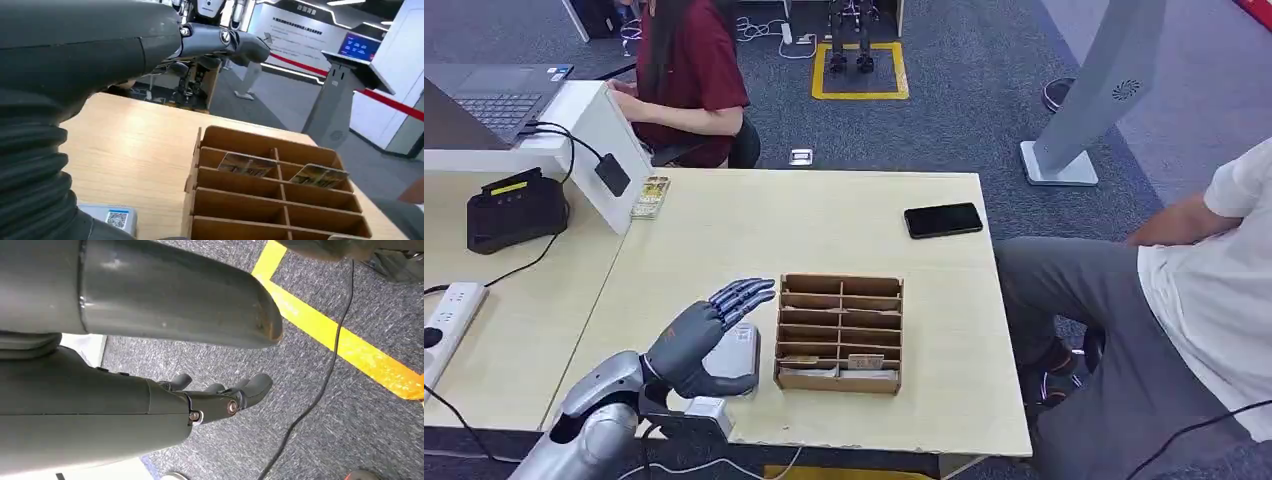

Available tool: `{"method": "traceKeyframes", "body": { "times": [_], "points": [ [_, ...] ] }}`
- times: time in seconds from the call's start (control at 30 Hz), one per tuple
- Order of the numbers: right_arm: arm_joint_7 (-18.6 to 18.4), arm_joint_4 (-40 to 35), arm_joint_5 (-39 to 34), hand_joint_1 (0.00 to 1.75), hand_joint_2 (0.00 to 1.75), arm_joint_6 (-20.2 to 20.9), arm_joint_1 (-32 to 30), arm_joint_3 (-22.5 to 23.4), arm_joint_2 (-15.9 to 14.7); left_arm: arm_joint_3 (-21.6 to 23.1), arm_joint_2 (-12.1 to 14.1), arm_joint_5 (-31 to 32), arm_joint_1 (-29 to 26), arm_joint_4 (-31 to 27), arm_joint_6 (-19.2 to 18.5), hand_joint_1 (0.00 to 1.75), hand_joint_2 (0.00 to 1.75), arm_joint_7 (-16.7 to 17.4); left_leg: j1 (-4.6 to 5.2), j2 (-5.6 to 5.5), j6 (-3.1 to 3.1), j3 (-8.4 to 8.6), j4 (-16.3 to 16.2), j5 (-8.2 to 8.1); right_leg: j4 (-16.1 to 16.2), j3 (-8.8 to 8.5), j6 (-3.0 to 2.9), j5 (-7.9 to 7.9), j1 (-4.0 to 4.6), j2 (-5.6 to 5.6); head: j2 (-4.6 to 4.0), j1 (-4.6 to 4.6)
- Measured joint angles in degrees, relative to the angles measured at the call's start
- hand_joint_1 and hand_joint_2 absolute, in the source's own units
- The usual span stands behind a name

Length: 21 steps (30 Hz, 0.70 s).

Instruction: Pass the card to the sensor for recognition and then transmit it.

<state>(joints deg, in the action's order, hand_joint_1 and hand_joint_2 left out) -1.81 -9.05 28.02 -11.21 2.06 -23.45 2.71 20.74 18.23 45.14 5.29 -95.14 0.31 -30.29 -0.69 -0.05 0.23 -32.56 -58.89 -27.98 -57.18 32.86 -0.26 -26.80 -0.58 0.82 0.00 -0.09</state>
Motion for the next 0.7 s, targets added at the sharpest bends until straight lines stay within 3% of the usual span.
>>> {"method": "traceKeyframes", "body": {
  "times": [0.13,0.27,0.37,0.7],
  "points": [
    [-0.15,0.00,0.00,0.00,0.00,0.00,-0.01,0.00,0.00,0.20,0.02,2.78,-1.22,0.04,2.76,0.00,1.75,1.17,0.00,0.00,0.00,0.00,0.00,0.00,0.00,0.00,0.00,0.00,0.00,-0.01,0.00,-0.02],
    [-0.44,0.00,0.00,0.00,0.00,0.00,0.05,0.00,0.07,0.81,-0.35,12.88,-1.55,0.92,8.20,0.00,1.75,5.33,0.00,-0.01,0.00,0.00,0.00,-0.01,0.00,0.01,0.00,-0.01,0.00,-0.03,0.00,-0.02],
    [-0.48,0.00,0.00,0.00,0.00,0.00,0.12,0.00,0.09,1.97,-0.85,16.15,-1.56,2.36,10.40,0.00,1.75,6.49,0.00,-0.01,0.00,0.00,0.00,-0.01,0.00,0.01,0.00,0.00,0.00,-0.04,0.00,0.00],
    [-0.46,0.00,0.00,0.00,0.00,-0.02,0.24,0.02,0.09,3.28,-1.75,17.22,-1.77,4.63,11.21,0.00,1.75,6.99,0.00,-0.01,0.00,0.00,0.00,0.00,0.00,0.00,0.00,0.00,0.00,-0.04,0.00,-0.02]
  ]
}}
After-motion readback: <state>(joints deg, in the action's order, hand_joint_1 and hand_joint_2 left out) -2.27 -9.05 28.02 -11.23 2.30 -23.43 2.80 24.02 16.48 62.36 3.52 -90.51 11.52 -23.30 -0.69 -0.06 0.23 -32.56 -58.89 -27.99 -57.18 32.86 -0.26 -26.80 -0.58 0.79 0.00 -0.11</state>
